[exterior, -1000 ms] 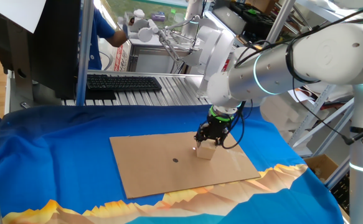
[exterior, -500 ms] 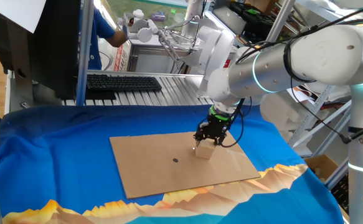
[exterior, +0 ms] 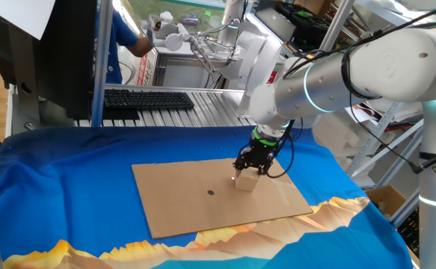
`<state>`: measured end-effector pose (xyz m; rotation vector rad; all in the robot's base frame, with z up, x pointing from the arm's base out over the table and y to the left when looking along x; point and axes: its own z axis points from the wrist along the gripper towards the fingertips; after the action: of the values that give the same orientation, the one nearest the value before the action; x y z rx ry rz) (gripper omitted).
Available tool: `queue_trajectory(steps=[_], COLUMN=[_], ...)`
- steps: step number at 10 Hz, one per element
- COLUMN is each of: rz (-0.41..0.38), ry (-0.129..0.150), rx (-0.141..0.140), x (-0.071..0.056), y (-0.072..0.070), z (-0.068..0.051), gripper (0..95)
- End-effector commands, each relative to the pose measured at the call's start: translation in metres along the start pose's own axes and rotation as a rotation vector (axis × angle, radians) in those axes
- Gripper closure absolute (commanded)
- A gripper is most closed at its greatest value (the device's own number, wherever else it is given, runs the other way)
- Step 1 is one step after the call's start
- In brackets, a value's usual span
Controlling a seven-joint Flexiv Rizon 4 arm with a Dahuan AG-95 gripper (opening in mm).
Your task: Hold a small block with the gripper and sweep it from left to right on the table
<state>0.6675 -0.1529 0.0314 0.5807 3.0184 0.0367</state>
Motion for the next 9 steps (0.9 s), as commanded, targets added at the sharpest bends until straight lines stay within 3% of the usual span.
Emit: queue_trajectory(steps=[1, 9], rz=[0.005, 0.012], ry=[-0.002, 0.002], rx=[0.009, 0.004], x=[-0.0011, -0.0007], y=[0.0016, 0.0027], z=[0.0107, 0.0116], gripper=[38.0, 38.0])
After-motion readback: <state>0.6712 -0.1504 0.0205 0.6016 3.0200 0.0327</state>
